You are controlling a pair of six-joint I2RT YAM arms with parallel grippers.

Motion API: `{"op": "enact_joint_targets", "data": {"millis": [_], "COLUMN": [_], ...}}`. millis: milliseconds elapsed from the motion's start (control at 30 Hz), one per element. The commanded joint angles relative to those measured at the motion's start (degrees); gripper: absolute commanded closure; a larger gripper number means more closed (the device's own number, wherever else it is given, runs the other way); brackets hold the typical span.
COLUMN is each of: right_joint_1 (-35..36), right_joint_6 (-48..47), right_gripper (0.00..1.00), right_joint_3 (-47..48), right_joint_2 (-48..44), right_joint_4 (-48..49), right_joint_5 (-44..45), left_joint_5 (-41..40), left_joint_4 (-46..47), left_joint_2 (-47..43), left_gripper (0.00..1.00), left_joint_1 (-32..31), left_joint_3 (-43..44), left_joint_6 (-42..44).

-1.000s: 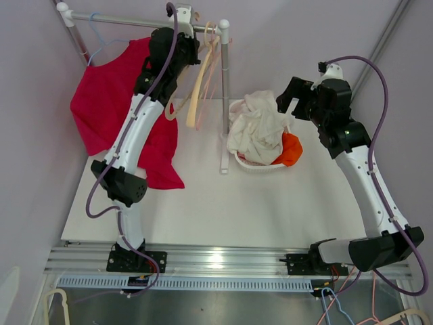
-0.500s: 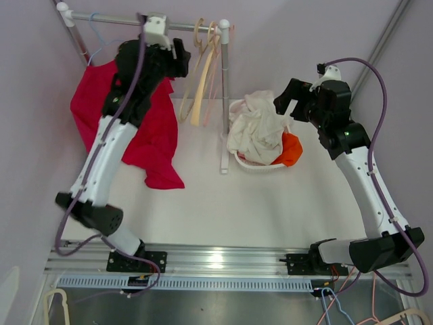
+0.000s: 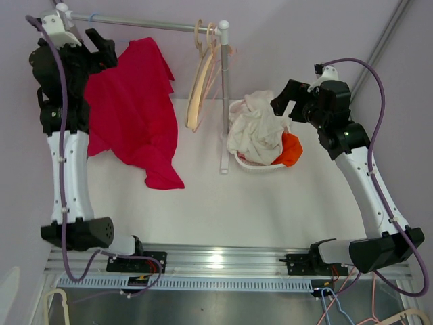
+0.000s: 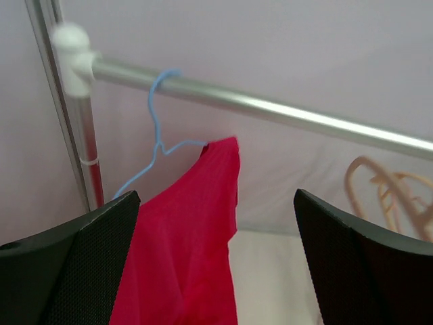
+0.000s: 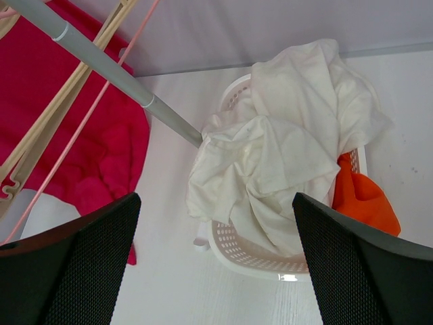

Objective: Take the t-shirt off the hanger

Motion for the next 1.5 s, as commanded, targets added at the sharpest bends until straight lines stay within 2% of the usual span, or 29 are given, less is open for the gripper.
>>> {"op": "enact_joint_targets", "data": {"millis": [0, 200, 567, 633, 667, 700, 867, 1067, 1100, 1267, 1367, 1467], "right_joint_1": [0.0, 0.0, 0.0, -0.1, -0.2, -0.2, 0.0, -0.1, -0.2, 0.1, 0.1, 0.1], "right_joint_6": [-0.8, -1.6, -3.4, -3.5, -3.7, -3.6, -3.7, -3.7, -3.4, -2.7, -2.9, -3.2], "right_gripper": [0.01, 0.01, 0.01, 0.01, 0.0, 0.0, 0.0, 0.01, 0.0, 0.0, 0.0, 0.01], "right_joint_3": [1.7, 2.1, -1.4, -1.5, -1.6, -1.7, -1.8, -2.9, -2.8, -2.8, -2.8, -3.2], "right_joint_2": [-1.2, -1.1, -1.3, -1.2, -1.1, -1.1, 0.1, 1.8, 2.0, 1.9, 1.6, 1.0], "right_joint_4": [0.5, 1.6, 2.5, 3.1, 3.3, 3.7, 5.2, 6.7, 6.9, 7.9, 7.5, 7.2], "right_joint_5": [-1.1, -3.1, -4.2, -3.9, -3.9, -4.1, -5.4, -5.4, -5.6, -6.4, -6.2, -6.1], "left_joint_5": [7.5, 3.7, 1.6, 1.2, 1.1, 1.1, 1.1, 1.5, 1.1, 1.1, 0.4, 0.2], "left_joint_4": [-0.9, -2.2, 5.0, 3.4, 1.9, 0.6, 3.1, 0.5, 0.1, 0.1, -0.1, 0.1], "left_joint_2": [5.1, 11.8, 18.3, 21.3, 22.9, 24.6, 29.7, 34.1, 34.1, 33.0, 31.7, 30.9], "left_gripper": [0.0, 0.01, 0.01, 0.0, 0.01, 0.01, 0.02, 0.32, 0.42, 0.67, 0.99, 0.99], "left_joint_1": [3.6, 5.1, 5.1, 5.0, 5.1, 5.1, 5.1, 4.6, 4.5, 3.8, 2.9, 1.5], "left_joint_3": [0.1, 7.3, 9.6, 12.4, 17.8, 19.4, 21.4, 26.2, 26.5, 26.3, 26.7, 26.9], "left_joint_6": [-2.1, -1.5, -1.8, -1.3, -1.2, -1.2, -2.0, -3.2, -3.4, -4.2, -3.6, -3.0]}}
